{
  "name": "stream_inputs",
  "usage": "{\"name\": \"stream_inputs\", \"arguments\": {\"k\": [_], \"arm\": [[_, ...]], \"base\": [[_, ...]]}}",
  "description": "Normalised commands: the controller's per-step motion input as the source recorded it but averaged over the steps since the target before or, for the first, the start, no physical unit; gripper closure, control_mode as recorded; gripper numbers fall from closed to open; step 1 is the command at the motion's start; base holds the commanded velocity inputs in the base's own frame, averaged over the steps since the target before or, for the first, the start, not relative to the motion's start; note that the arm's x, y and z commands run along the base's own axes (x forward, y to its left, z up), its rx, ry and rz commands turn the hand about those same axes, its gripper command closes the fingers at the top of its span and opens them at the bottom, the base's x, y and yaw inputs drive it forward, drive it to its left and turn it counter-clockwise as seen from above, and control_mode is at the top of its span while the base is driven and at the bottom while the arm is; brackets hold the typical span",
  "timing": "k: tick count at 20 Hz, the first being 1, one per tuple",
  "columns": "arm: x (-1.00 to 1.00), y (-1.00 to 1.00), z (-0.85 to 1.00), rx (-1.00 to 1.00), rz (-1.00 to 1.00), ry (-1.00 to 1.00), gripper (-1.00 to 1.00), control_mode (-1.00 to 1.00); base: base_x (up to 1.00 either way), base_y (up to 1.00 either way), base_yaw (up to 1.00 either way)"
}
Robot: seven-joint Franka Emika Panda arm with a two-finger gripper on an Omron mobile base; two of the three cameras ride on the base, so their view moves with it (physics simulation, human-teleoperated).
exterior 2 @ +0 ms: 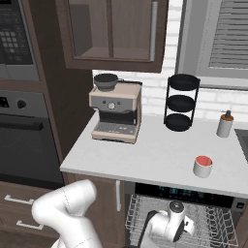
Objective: Pick up the cup and bowl from the counter, place them in the dishwasher, and close the dishwasher door.
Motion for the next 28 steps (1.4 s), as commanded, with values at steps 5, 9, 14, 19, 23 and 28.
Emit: {"name": "stream_inputs", "arguments": {"k": [5, 9, 14, 19, 23, 28], "arm": [[0.0, -0.09, -0.23, 0.0, 0.0, 0.0, 1.0, -1.0], [0.0, -0.07, -0.41, 0.0, 0.0, 0.0, 1.0, -1.0], [0.0, -0.02, -0.23, 0.0, 0.0, 0.0, 1.0, -1.0], [0.0, 0.0, 0.0, 0.0, 0.0, 0.0, 1.0, -1.0], [0.0, 0.0, 0.0, 0.0, 0.0, 0.0, -1.0, -1.0], [0.0, 0.0, 0.0, 0.0, 0.0, 0.0, -1.0, -1.0]], "base": [[0.0, 0.0, 0.0], [0.0, 0.0, 0.0], [0.0, 0.0, 0.0], [0.0, 0.0, 0.0], [0.0, 0.0, 0.0], [0.0, 0.0, 0.0]]}}
